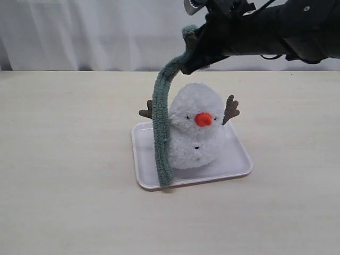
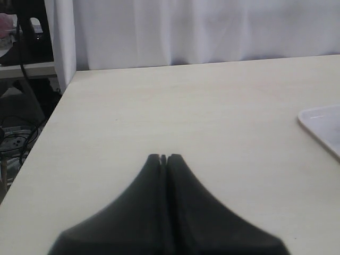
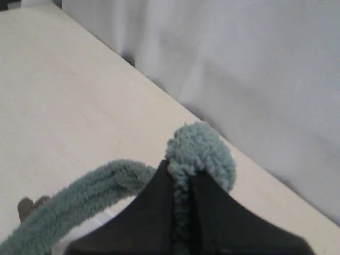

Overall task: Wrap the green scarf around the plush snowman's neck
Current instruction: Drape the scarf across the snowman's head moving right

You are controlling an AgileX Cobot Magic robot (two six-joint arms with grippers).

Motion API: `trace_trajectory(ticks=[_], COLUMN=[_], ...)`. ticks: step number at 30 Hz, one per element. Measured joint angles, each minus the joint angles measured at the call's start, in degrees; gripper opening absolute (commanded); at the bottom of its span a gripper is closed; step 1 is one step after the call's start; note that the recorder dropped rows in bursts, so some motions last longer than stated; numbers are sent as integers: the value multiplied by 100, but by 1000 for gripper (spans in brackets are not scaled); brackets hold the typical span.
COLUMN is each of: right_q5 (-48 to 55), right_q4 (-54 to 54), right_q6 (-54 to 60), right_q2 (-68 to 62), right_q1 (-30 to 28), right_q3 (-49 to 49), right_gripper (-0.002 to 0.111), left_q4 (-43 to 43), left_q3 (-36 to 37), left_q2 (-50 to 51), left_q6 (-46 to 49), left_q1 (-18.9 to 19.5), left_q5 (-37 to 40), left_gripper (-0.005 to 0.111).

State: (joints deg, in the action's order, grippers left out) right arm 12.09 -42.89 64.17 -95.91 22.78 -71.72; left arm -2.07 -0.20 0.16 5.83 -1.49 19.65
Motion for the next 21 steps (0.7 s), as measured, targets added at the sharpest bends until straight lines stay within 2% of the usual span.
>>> trace_trajectory(ticks=[6,14,17,21], right_q5=[828,1665,1831,1885], right_q4=[38,690,1215,2246], right_q6=[0,-54,-361,-1403], right_q2=[59,725,982,1113], right_q1=[-389,-442,-442,-442], right_q3=[125,125,125,125], right_gripper=[4,4,4,4], left_q4=[0,0,0,0], left_q3=[0,0,0,0], left_q2=[0,0,0,0], left_q6=[0,0,0,0], left_q1=[0,0,0,0], left_q5=[0,0,0,0], left_gripper=[0,0,0,0])
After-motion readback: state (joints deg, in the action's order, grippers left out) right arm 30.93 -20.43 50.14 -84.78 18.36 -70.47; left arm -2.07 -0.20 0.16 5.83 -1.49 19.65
